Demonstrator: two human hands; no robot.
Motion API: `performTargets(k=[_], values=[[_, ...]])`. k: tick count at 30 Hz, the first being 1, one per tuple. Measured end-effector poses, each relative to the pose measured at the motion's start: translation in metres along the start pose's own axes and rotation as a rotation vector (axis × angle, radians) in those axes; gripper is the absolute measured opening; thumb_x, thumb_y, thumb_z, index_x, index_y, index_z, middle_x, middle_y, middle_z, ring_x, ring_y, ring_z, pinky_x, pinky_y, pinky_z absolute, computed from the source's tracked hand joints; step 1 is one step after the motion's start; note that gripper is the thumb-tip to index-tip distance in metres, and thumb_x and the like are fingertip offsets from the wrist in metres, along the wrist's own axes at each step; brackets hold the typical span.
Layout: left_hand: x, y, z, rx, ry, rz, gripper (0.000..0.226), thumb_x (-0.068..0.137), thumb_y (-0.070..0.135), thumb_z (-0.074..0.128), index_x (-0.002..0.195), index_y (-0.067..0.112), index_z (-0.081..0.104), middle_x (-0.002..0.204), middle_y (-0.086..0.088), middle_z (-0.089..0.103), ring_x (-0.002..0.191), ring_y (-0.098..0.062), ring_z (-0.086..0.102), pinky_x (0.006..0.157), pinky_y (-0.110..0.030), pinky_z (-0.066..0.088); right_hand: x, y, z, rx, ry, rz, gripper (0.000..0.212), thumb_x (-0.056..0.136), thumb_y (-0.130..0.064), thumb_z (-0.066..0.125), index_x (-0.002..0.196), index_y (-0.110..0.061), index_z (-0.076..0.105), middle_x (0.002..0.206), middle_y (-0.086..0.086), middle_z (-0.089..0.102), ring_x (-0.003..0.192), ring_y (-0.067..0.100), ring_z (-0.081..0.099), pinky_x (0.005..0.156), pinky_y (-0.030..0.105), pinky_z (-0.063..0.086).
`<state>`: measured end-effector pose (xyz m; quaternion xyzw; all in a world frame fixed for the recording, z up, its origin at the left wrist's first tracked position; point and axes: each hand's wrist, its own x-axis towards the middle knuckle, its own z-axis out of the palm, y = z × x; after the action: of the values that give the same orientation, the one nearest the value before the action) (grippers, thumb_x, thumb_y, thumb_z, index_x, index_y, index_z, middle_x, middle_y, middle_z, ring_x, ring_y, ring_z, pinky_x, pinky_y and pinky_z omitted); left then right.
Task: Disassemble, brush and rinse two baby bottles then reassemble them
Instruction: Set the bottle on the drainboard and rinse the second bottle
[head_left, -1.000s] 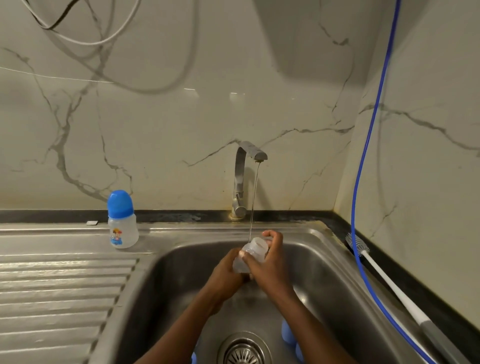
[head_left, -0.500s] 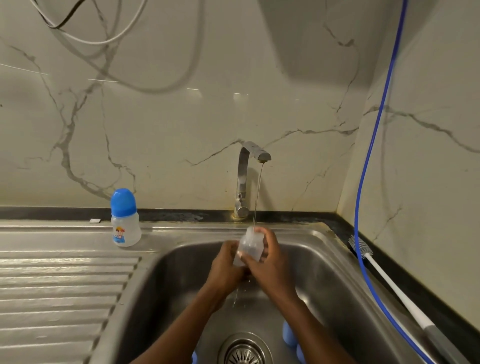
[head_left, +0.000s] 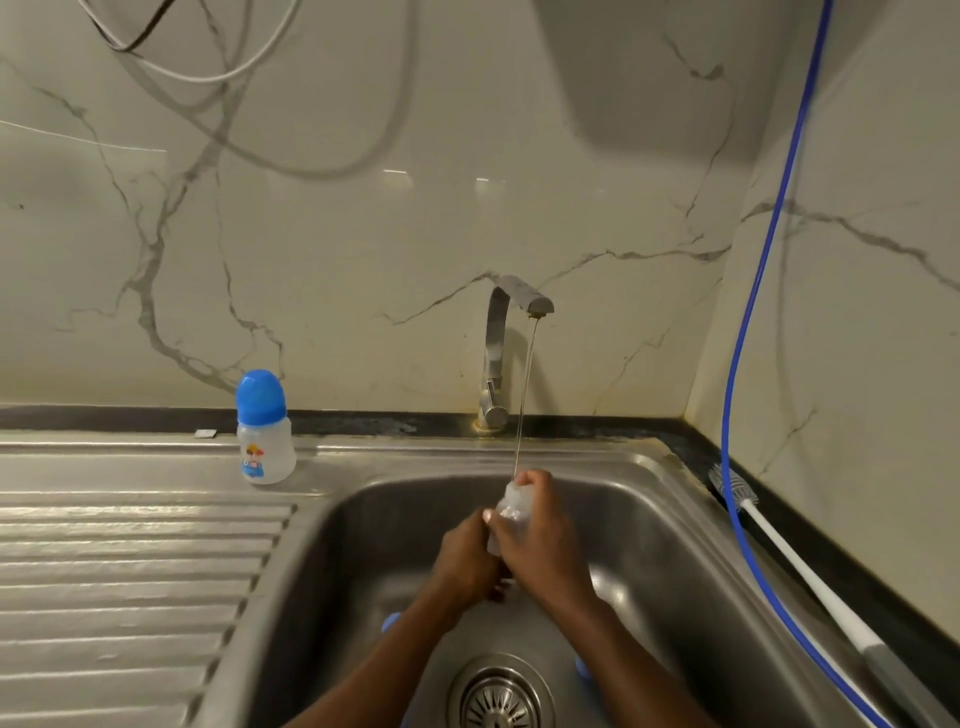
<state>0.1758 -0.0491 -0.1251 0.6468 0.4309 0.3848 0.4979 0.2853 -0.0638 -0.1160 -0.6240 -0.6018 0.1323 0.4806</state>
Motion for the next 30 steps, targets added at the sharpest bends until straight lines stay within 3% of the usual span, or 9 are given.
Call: performTargets(k=[4, 7, 10, 13, 15, 19, 23, 25, 30], values=[[0.002, -0.002, 0.001, 0.119, 0.015, 0.06, 0.027, 0.092, 0.011, 0.064, 0.114, 0.024, 0.055, 0.109, -0.001, 0.064, 0.088, -0.011, 0.065, 0.068, -0.02, 0.056, 0.001, -0.002, -0.001, -0.22, -0.076, -0.098, 0.053, 0.102, -0.039, 0.04, 0.152, -0.027, 0.025, 0.157, -0.009, 0.027, 0.144, 0.008, 0.024, 0.116, 0.029, 0.03], [0.003, 0.001, 0.0, 0.069, 0.121, 0.153, 0.022, 0.093, 0.009, 0.061, 0.103, 0.028, 0.056, 0.104, -0.001, 0.066, 0.087, -0.014, 0.067, 0.073, -0.026, 0.059, 0.007, -0.011, -0.003, -0.18, -0.069, -0.119, 0.052, 0.104, -0.036, 0.036, 0.154, -0.026, 0.024, 0.16, -0.004, 0.022, 0.148, 0.011, 0.018, 0.119, 0.031, 0.024], [0.002, -0.005, -0.001, 0.016, 0.124, 0.113, 0.021, 0.093, 0.007, 0.061, 0.1, 0.025, 0.058, 0.1, -0.002, 0.066, 0.087, -0.016, 0.069, 0.072, -0.03, 0.06, 0.002, -0.009, -0.001, -0.091, -0.064, -0.062, 0.065, 0.098, -0.033, 0.053, 0.154, -0.026, 0.021, 0.157, -0.003, 0.029, 0.143, 0.015, 0.03, 0.109, 0.025, 0.034], [0.006, -0.005, -0.001, 0.011, 0.129, 0.11, 0.03, 0.089, 0.007, 0.067, 0.113, 0.023, 0.057, 0.108, -0.002, 0.066, 0.092, -0.016, 0.069, 0.072, -0.026, 0.06, 0.003, -0.001, -0.004, 0.004, -0.068, 0.039, 0.068, 0.094, -0.034, 0.06, 0.152, -0.03, 0.024, 0.149, 0.001, 0.042, 0.133, 0.016, 0.044, 0.096, 0.022, 0.044], [0.005, 0.0, 0.0, -0.034, 0.138, 0.132, 0.031, 0.091, 0.007, 0.065, 0.117, 0.023, 0.056, 0.108, -0.002, 0.067, 0.089, -0.012, 0.07, 0.071, -0.025, 0.059, 0.003, -0.004, -0.003, 0.009, -0.045, -0.025, 0.065, 0.095, -0.032, 0.06, 0.151, -0.034, 0.026, 0.146, -0.001, 0.046, 0.13, 0.014, 0.046, 0.1, 0.029, 0.047], [0.006, -0.001, -0.003, 0.048, 0.133, 0.101, 0.023, 0.092, 0.014, 0.065, 0.112, 0.021, 0.057, 0.1, -0.004, 0.069, 0.078, -0.012, 0.071, 0.067, -0.027, 0.06, 0.002, -0.004, 0.0, 0.006, -0.041, -0.017, 0.059, 0.096, -0.029, 0.057, 0.149, -0.034, 0.03, 0.143, -0.005, 0.047, 0.125, 0.009, 0.047, 0.094, 0.021, 0.043], [0.007, -0.001, -0.003, 0.009, 0.149, 0.11, 0.024, 0.09, 0.01, 0.067, 0.109, 0.017, 0.054, 0.102, -0.004, 0.066, 0.082, -0.015, 0.07, 0.065, -0.025, 0.059, 0.005, -0.002, -0.001, 0.101, -0.027, 0.013, 0.06, 0.091, -0.033, 0.065, 0.144, -0.038, 0.035, 0.13, -0.013, 0.049, 0.118, 0.005, 0.048, 0.088, 0.018, 0.048], [0.005, 0.001, -0.001, -0.034, 0.103, 0.117, 0.024, 0.09, 0.007, 0.065, 0.108, 0.015, 0.052, 0.103, -0.007, 0.066, 0.082, -0.017, 0.07, 0.067, -0.029, 0.06, 0.004, -0.008, -0.002, 0.137, -0.027, 0.046, 0.062, 0.088, -0.03, 0.069, 0.141, -0.041, 0.038, 0.122, -0.016, 0.05, 0.118, 0.009, 0.051, 0.076, 0.008, 0.044], [0.007, 0.002, -0.003, -0.189, -0.147, 0.04, 0.041, 0.09, 0.005, 0.064, 0.127, 0.016, 0.053, 0.118, -0.01, 0.064, 0.103, -0.02, 0.068, 0.086, -0.036, 0.059, 0.005, -0.001, -0.009, 0.214, -0.024, 0.107, 0.071, 0.082, -0.025, 0.076, 0.139, -0.039, 0.038, 0.126, -0.012, 0.047, 0.116, 0.008, 0.047, 0.065, 0.01, 0.043]])
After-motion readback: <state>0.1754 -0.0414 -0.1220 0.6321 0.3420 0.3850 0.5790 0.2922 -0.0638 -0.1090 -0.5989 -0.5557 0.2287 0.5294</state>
